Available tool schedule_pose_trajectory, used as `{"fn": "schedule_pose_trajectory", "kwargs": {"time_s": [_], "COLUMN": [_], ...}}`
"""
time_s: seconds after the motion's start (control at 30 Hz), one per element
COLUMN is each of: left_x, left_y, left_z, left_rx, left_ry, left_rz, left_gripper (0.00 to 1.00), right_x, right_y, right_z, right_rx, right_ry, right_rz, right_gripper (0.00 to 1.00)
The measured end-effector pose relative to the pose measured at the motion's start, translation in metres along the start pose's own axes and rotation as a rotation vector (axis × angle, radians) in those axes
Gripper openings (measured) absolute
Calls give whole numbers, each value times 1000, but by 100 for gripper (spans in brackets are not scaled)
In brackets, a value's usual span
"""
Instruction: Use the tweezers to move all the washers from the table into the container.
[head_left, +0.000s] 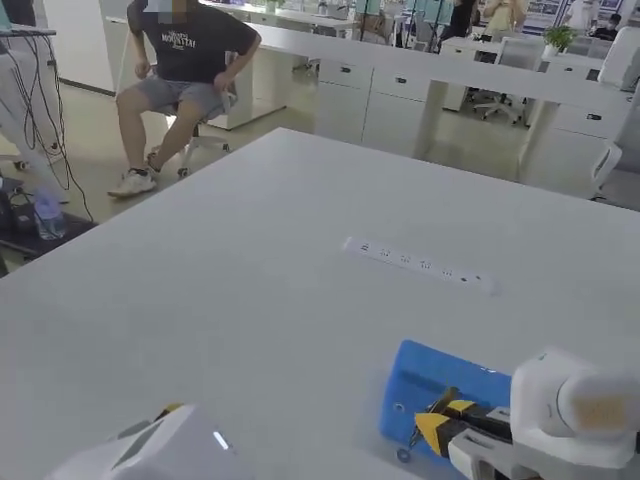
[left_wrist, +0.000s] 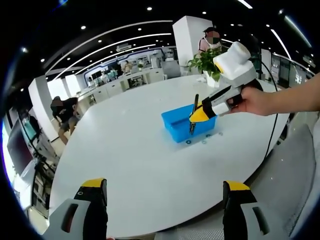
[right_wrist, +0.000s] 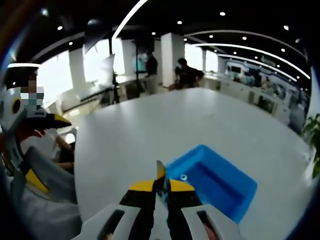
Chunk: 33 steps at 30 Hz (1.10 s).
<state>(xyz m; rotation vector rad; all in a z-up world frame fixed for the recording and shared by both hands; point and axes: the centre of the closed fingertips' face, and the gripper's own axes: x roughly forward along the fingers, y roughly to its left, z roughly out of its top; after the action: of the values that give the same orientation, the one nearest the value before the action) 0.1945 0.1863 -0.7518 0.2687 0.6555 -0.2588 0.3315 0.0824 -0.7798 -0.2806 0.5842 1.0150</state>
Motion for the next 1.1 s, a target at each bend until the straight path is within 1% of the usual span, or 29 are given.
{"fn": "schedule_pose_trajectory", "kwargs": {"time_s": [0.1, 0.23, 0.33, 0.4, 0.47, 0.53, 0.63, 0.87, 0.9, 1.0, 1.1], "left_x": [0, 1, 1, 0, 0, 0, 0, 0, 0, 1, 0], "left_y": [0, 0, 0, 2, 3, 4, 4, 3, 3, 4, 5], "left_z": [0, 1, 0, 0, 1, 2, 1, -4, -5, -7, -7], "left_rx": [-2, 4, 8, -4, -20, -27, -26, -16, -17, -22, -17], "left_ry": [1, 4, 10, 7, 3, -4, 2, 18, 19, 28, 28], "left_rz": [2, 4, 0, 5, 5, 13, 12, 13, 14, 13, 17], "left_gripper": [99, 99, 99, 99, 99, 99, 99, 99, 99, 99, 99], "right_x": [6, 11, 16, 17, 17, 19, 20, 25, 25, 26, 25], "right_y": [-2, -2, -5, -6, -4, -3, -2, -3, -3, -5, -5], "right_z": [-6, -10, -16, -16, -14, -14, -15, -20, -18, -19, -19], "right_rx": [17, 14, 0, 7, 9, -2, -13, -1, 1, 0, -8], "right_ry": [9, 21, 52, 44, 40, 46, 51, 64, 56, 61, 65], "right_rz": [5, 0, -16, -14, -13, -14, -16, -20, -20, -25, -26], "right_gripper": [5, 5, 5, 5, 5, 5, 5, 5, 5, 5, 5]}}
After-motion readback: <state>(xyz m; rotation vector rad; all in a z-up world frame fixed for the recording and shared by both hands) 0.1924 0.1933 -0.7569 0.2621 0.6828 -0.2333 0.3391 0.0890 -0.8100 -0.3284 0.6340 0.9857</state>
